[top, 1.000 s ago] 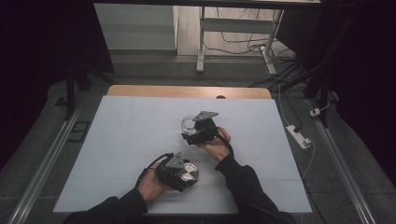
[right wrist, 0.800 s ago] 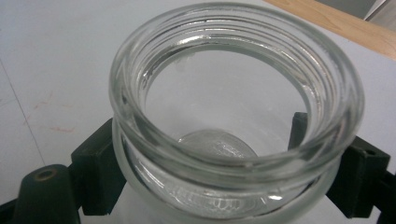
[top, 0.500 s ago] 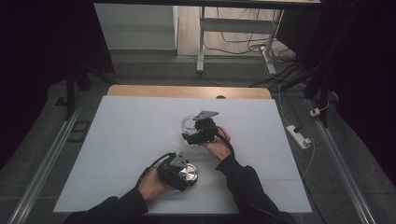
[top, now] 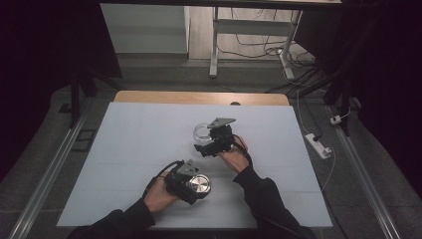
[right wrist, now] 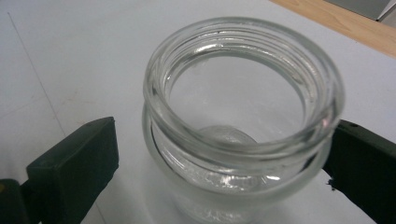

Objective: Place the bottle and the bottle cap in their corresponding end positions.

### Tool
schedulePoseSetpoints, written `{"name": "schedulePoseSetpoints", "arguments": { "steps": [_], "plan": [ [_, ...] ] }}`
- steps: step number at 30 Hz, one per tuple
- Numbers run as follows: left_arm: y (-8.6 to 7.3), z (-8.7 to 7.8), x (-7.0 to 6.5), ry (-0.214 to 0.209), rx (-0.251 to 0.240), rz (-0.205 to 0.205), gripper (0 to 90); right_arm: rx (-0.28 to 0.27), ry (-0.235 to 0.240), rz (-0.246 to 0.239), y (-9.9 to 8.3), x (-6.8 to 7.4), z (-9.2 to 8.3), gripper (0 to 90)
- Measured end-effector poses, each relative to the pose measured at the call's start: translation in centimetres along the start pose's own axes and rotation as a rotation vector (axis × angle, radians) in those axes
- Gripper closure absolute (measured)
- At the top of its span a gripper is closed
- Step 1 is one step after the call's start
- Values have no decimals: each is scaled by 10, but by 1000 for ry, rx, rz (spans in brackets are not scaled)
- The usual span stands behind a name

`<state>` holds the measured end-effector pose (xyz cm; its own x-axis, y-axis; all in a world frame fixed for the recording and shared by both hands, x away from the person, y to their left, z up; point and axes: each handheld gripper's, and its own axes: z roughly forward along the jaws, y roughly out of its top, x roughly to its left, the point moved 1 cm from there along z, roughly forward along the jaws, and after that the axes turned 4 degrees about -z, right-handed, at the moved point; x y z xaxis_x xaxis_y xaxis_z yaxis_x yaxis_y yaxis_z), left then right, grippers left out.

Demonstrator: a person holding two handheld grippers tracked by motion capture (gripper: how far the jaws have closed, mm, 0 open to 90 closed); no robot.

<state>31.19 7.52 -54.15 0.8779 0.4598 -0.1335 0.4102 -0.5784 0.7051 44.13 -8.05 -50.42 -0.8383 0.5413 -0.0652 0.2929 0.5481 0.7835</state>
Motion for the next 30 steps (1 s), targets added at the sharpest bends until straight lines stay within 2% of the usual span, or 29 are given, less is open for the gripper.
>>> {"name": "schedulePoseSetpoints", "arguments": {
  "steps": [7, 12, 14, 22, 30],
  "plan": [
    [-2, -14, 2, -28, -35, -41, 57, 3, -4, 0, 0, 1, -9, 0],
    [-4, -23, 4, -30, -40, -65, 48, 6, -2, 1, -1, 4, -12, 0],
    [-4, -27, 5, -46, -44, -77, 46, 5, -7, 2, -1, 6, -13, 0],
    [-7, -41, 7, -43, -60, -98, 32, 19, 4, 26, -8, 9, -18, 0],
    [-12, -51, 14, -10, -57, -110, 11, 0, 42, 52, -14, 11, -29, 0]
  ]
}}
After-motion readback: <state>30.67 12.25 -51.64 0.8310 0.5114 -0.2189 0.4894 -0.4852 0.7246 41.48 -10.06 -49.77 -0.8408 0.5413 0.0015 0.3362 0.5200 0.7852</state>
